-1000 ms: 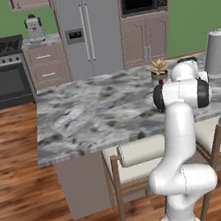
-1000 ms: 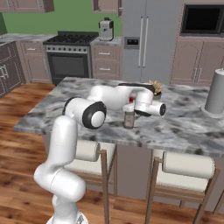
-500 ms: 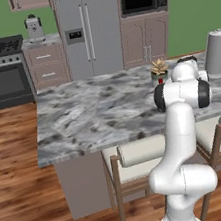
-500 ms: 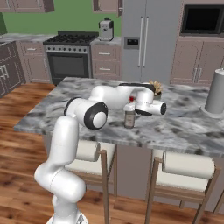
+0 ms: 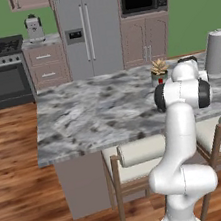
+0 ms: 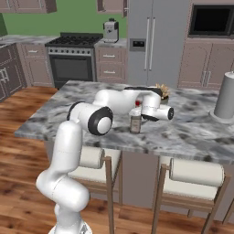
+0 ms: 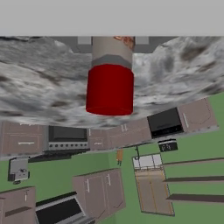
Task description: Get the candle and the liquor from the cabinet and move them to the dining counter.
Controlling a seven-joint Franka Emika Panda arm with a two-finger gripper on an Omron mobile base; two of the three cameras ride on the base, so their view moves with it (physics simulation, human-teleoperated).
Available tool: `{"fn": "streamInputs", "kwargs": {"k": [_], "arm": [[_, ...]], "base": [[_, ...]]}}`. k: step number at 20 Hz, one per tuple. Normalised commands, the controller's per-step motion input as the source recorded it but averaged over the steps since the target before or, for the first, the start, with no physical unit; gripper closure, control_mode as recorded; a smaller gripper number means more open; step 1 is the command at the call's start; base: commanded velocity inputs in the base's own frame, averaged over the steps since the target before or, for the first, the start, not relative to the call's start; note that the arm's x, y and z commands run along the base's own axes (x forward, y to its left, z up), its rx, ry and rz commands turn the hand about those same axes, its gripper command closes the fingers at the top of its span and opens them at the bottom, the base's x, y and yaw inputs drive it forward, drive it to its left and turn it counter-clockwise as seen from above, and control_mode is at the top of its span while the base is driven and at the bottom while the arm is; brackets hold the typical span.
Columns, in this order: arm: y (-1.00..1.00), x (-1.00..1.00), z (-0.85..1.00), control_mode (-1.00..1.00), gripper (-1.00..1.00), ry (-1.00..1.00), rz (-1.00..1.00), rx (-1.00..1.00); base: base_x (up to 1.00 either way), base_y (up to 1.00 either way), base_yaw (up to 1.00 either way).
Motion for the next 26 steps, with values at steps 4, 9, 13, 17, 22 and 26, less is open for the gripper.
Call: {"fn": "streamInputs", "kwargs": {"k": [4,9,13,17,22,26], "arm": [[0.00,0.00,0.00,-1.00,-1.00,0.00,0.00,0.00],[0.00,0.00,0.00,-1.00,-1.00,0.00,0.00,0.00],[0.00,0.00,0.00,-1.00,-1.00,0.00,0.00,0.00],[0.00,-0.22,0.24,-1.00,-1.00,0.00,0.00,0.00],[0.00,-0.15,0.57,-1.00,-1.00,0.00,0.00,0.00],[0.00,-0.33,0.75,-1.00,-1.00,0.00,-0.01,0.00]], "base": [[0.00,0.00,0.00],[0.00,0.00,0.00],[0.00,0.00,0.00],[0.00,0.00,0.00],[0.00,0.00,0.00],[0.00,0.00,0.00]]}}
